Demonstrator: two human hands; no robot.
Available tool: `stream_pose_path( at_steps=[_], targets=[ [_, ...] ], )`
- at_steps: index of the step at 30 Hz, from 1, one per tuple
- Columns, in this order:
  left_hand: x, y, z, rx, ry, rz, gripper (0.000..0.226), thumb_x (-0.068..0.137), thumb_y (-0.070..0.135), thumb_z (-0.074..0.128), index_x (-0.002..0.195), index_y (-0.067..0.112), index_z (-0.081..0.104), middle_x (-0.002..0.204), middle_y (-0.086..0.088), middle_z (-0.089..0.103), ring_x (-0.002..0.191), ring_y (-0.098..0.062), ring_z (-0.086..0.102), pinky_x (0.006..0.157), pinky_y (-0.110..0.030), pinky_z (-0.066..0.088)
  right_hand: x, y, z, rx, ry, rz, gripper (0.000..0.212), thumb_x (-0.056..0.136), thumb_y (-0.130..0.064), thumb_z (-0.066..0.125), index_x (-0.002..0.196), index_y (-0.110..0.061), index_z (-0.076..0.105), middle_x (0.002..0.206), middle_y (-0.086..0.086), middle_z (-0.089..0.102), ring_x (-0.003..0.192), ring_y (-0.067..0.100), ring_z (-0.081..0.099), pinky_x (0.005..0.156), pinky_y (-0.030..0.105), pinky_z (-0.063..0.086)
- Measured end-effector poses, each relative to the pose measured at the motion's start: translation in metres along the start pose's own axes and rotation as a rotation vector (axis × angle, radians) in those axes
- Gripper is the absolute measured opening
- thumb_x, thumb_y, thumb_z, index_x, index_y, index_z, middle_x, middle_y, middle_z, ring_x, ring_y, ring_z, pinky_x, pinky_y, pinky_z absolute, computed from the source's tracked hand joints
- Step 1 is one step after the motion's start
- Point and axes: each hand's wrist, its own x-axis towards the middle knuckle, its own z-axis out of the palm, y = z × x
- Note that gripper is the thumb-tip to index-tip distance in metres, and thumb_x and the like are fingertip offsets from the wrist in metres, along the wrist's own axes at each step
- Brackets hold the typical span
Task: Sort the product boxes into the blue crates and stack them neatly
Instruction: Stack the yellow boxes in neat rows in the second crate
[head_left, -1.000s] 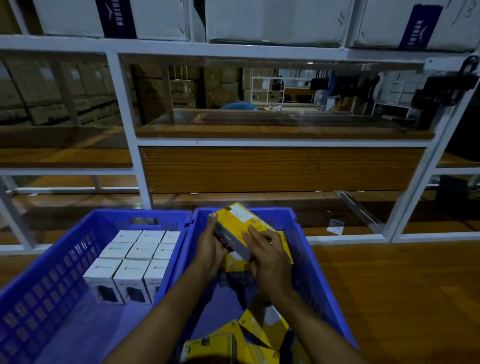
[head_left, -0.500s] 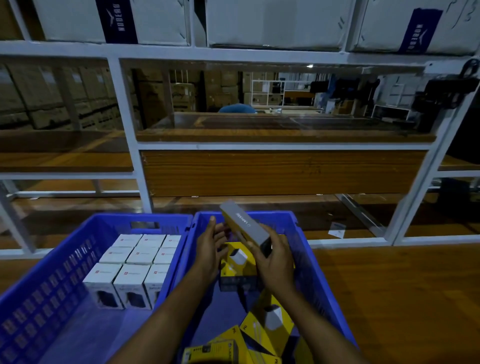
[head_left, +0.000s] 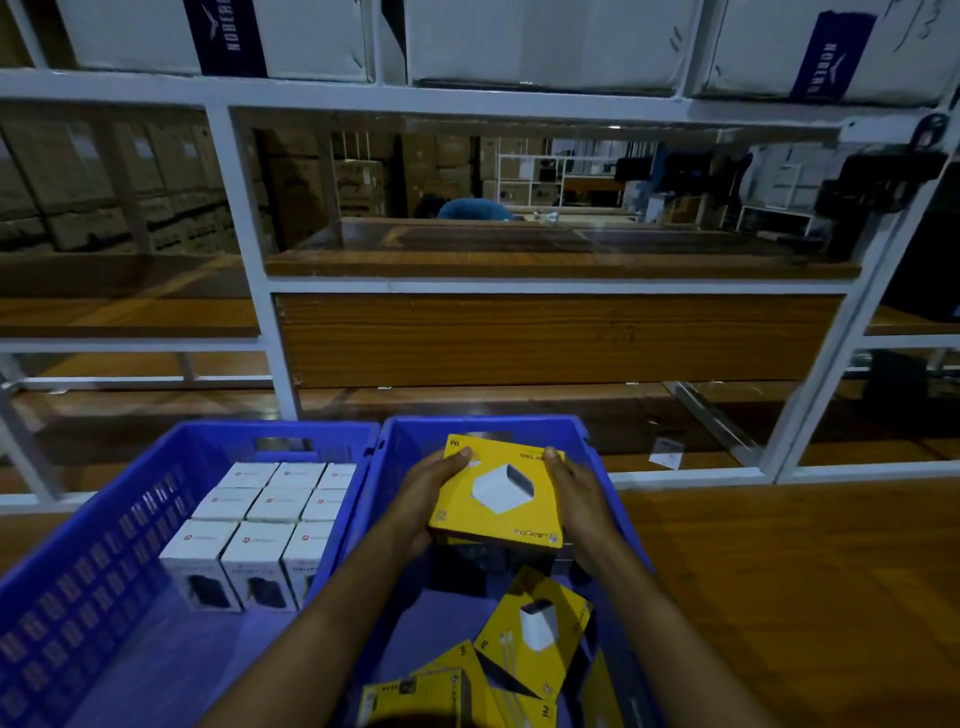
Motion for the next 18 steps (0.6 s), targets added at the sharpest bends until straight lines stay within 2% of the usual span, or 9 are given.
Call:
stream_pose_path(
  at_steps=[2, 4, 6, 8, 11, 13, 16, 18],
  targets=[
    [-0.003, 0.0, 0.003, 0.013, -0.022, 0.016, 0.031, 0.095, 0.026, 0.059, 0.121, 0.011, 0.064, 0.114, -0.022, 0.07, 0.095, -0.04, 0.069, 0.074, -0.045, 0.059, -0.002, -0.003, -0.004, 0.083, -0.018, 0.042, 0.035, 0.097, -0.049, 0.053, 0.101, -0.019, 0.071, 0.095, 0.015, 0.074, 0.08, 0.029, 0.073, 0.077, 0.048, 0.058],
    [-0.004, -0.001, 0.005, -0.038, 0.016, 0.037, 0.03, 0.096, 0.023, 0.059, 0.122, 0.009, 0.063, 0.114, -0.022, 0.07, 0.097, -0.041, 0.069, 0.073, -0.046, 0.059, -0.005, -0.007, -0.006, 0.23, -0.037, 0.09, 0.036, 0.097, -0.046, 0.056, 0.107, -0.016, 0.072, 0.098, 0.018, 0.075, 0.087, 0.035, 0.073, 0.077, 0.049, 0.059],
    [0.0, -0.003, 0.004, -0.136, 0.074, 0.034, 0.028, 0.096, 0.02, 0.057, 0.12, 0.006, 0.063, 0.117, -0.024, 0.069, 0.097, -0.042, 0.069, 0.076, -0.049, 0.059, -0.007, -0.009, -0.006, 0.333, -0.035, 0.134, 0.041, 0.095, -0.049, 0.056, 0.108, -0.014, 0.073, 0.098, 0.016, 0.075, 0.092, 0.036, 0.072, 0.069, 0.041, 0.06],
    [0.002, -0.004, 0.004, -0.265, 0.134, -0.003, 0.026, 0.096, 0.015, 0.054, 0.117, 0.001, 0.063, 0.12, -0.027, 0.066, 0.095, -0.041, 0.068, 0.081, -0.05, 0.057, -0.006, -0.006, -0.003, 0.39, -0.042, 0.241, 0.044, 0.092, -0.054, 0.056, 0.114, -0.018, 0.069, 0.105, 0.011, 0.074, 0.096, 0.031, 0.071, 0.064, 0.035, 0.058],
    [0.0, -0.006, 0.006, -0.386, 0.179, -0.051, 0.031, 0.095, 0.01, 0.05, 0.119, -0.006, 0.06, 0.118, -0.03, 0.065, 0.094, -0.042, 0.066, 0.085, -0.052, 0.053, -0.009, -0.001, 0.007, 0.406, -0.107, 0.37, 0.046, 0.091, -0.054, 0.059, 0.123, -0.021, 0.061, 0.115, 0.014, 0.07, 0.098, 0.031, 0.071, 0.076, 0.039, 0.059],
    [-0.003, -0.009, 0.012, -0.383, 0.2, -0.061, 0.033, 0.09, 0.009, 0.054, 0.116, -0.009, 0.06, 0.115, -0.033, 0.065, 0.092, -0.045, 0.067, 0.086, -0.056, 0.052, -0.016, 0.002, 0.02, 0.423, -0.176, 0.396, 0.04, 0.093, -0.047, 0.061, 0.121, -0.019, 0.062, 0.115, 0.014, 0.071, 0.1, 0.033, 0.07, 0.079, 0.041, 0.058],
    [0.005, -0.021, 0.012, -0.296, 0.215, 0.002, 0.059, 0.072, 0.009, 0.069, 0.124, -0.015, 0.052, 0.125, -0.04, 0.056, 0.11, -0.057, 0.057, 0.096, -0.07, 0.043, -0.024, 0.01, 0.037, 0.402, -0.192, 0.34, 0.031, 0.095, -0.028, 0.063, 0.122, -0.014, 0.064, 0.108, 0.009, 0.075, 0.098, 0.03, 0.071, 0.075, 0.041, 0.059],
    [0.009, -0.024, 0.009, -0.25, 0.196, 0.006, 0.052, 0.076, 0.005, 0.064, 0.125, -0.01, 0.054, 0.124, -0.037, 0.059, 0.11, -0.055, 0.058, 0.096, -0.071, 0.043, -0.024, 0.014, 0.04, 0.398, -0.141, 0.325, 0.029, 0.096, -0.022, 0.063, 0.123, -0.013, 0.063, 0.106, 0.008, 0.075, 0.097, 0.029, 0.071, 0.07, 0.04, 0.059]
  ],
)
